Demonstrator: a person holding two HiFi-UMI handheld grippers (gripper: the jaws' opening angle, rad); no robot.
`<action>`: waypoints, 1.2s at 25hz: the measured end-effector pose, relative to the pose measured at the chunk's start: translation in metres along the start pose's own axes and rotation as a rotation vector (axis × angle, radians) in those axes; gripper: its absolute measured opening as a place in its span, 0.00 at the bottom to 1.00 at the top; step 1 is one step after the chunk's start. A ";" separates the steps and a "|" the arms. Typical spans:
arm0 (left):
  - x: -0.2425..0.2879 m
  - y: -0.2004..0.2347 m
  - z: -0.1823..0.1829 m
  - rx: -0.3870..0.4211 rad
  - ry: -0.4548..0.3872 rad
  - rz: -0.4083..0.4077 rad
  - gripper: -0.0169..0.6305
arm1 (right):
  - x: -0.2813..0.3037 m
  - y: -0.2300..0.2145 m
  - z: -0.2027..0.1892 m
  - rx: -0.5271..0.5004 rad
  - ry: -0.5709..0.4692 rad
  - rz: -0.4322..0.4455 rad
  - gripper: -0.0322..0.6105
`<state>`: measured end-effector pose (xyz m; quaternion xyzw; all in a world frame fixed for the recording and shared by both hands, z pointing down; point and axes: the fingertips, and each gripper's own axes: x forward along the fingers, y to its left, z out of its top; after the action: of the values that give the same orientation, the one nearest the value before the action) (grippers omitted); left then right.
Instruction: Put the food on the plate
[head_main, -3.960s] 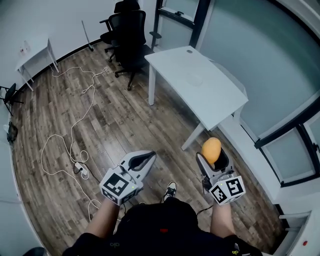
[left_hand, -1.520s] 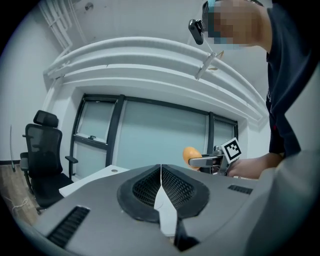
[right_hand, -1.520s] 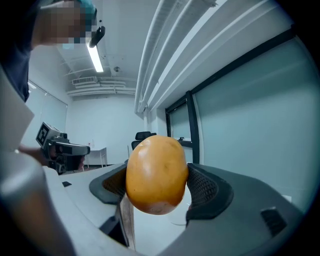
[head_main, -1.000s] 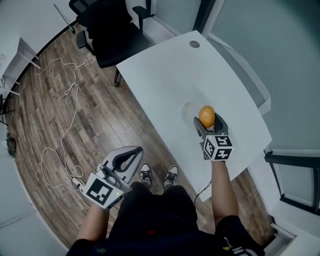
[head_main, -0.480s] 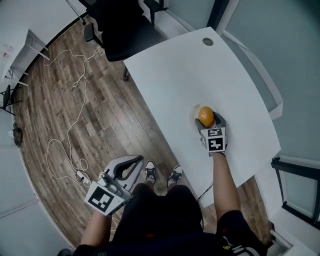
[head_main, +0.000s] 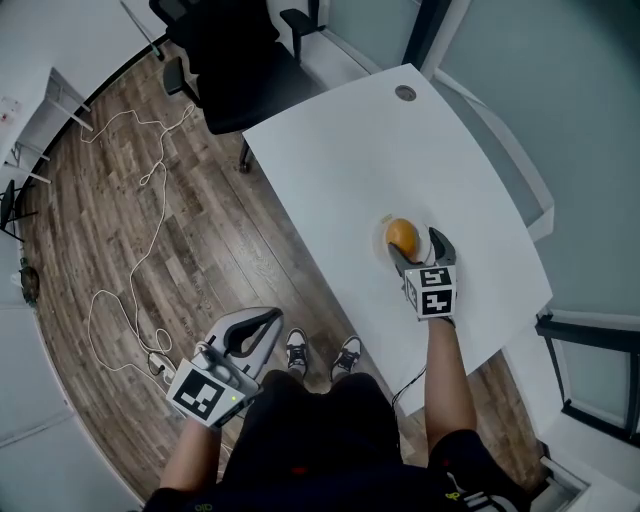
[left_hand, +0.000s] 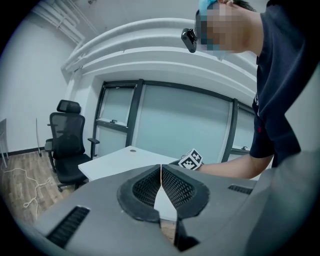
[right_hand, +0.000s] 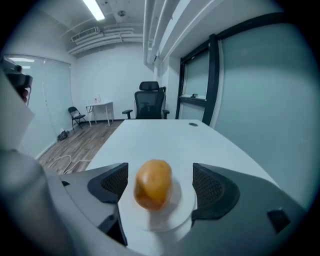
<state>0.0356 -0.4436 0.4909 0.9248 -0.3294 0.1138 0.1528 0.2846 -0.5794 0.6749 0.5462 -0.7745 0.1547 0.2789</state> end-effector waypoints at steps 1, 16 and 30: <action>-0.001 -0.001 0.004 0.004 -0.008 -0.007 0.06 | -0.016 0.000 0.013 0.014 -0.046 -0.006 0.64; -0.007 -0.054 0.081 0.155 -0.147 -0.184 0.06 | -0.253 0.034 0.129 0.094 -0.556 -0.109 0.19; -0.011 -0.100 0.132 0.226 -0.263 -0.280 0.06 | -0.362 0.058 0.171 -0.114 -0.628 -0.228 0.09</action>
<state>0.1064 -0.4109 0.3448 0.9796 -0.2002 0.0060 0.0183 0.2756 -0.3771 0.3253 0.6339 -0.7639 -0.0967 0.0725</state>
